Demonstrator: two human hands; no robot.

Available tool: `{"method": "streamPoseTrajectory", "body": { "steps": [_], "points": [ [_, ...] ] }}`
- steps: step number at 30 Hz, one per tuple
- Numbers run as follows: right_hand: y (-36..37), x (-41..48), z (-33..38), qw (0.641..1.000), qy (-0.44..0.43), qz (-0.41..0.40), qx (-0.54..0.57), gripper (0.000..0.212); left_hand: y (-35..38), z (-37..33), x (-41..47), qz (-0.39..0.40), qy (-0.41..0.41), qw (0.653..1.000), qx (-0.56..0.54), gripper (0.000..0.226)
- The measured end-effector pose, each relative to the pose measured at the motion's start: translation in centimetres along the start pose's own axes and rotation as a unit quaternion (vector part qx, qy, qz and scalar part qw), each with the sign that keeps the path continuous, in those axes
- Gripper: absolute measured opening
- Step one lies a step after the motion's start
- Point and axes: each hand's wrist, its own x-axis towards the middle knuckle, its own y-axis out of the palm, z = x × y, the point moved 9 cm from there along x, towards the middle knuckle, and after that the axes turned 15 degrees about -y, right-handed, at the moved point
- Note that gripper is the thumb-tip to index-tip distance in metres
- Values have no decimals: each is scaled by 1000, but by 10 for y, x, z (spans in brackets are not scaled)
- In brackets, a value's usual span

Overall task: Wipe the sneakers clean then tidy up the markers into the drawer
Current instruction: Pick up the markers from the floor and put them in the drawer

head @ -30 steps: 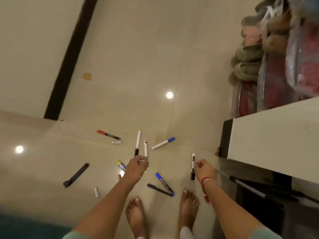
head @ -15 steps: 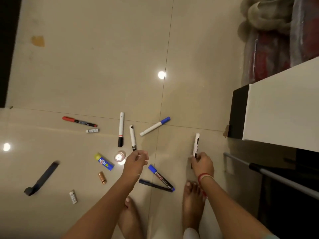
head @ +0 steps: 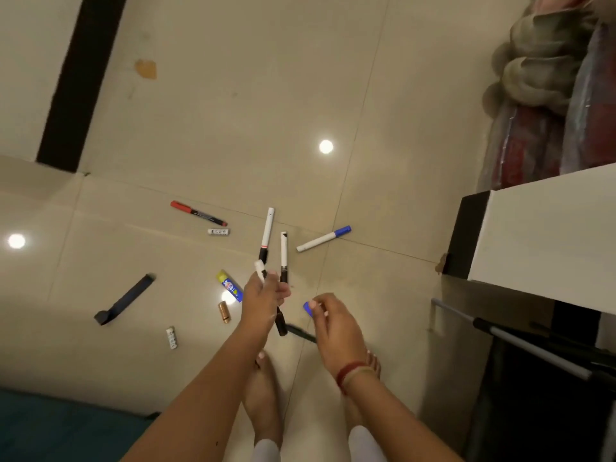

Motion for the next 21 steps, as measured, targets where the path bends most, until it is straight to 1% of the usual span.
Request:
{"method": "streamPoseTrajectory", "body": {
  "steps": [1, 3, 5, 7, 10, 12, 13, 14, 15, 16, 18, 19, 21],
  "points": [
    [-4, 13, -11, 999, -5, -9, -36, 16, -10, -1, 8, -14, 1, 1000, -8, 19],
    [-11, 49, -35, 988, -27, -12, -152, 26, -29, 0, 28, -40, 0, 999, -12, 17],
    [-14, 92, -55, 956, -65, -3, -285, 39, -42, 8, 51, -45, -9, 999, -16, 18],
    [-11, 134, -75, 922, -95, 1, -374, 44, -48, 20, 75, -33, -39, 998, -38, 18],
    [-1, 180, -96, 870, -154, 19, -467, 34, -46, 40, 100, 11, -100, 987, -124, 19],
    [2, 192, -104, 830, -183, 41, -525, 26, -41, 47, 110, 41, -125, 977, -167, 22],
    [2, 190, -105, 818, -187, 60, -540, 22, -40, 49, 111, 48, -132, 974, -178, 24],
    [0, 186, -106, 820, -176, 76, -540, 19, -40, 52, 111, 51, -135, 972, -184, 26],
    [-4, 180, -105, 837, -157, 73, -519, 17, -41, 52, 109, 53, -135, 971, -191, 28],
    [-8, 173, -103, 871, -136, 59, -468, 16, -43, 51, 105, 52, -131, 970, -196, 29],
    [-5, 148, -90, 950, -74, 53, -300, 16, -48, 50, 92, 46, -124, 970, -203, 32],
    [2, 132, -74, 972, -60, 55, -221, 14, -50, 49, 84, 46, -122, 969, -212, 36],
    [24, 91, -36, 990, -63, 64, -113, 8, -51, 45, 65, 57, -119, 966, -220, 41]
  ]
}}
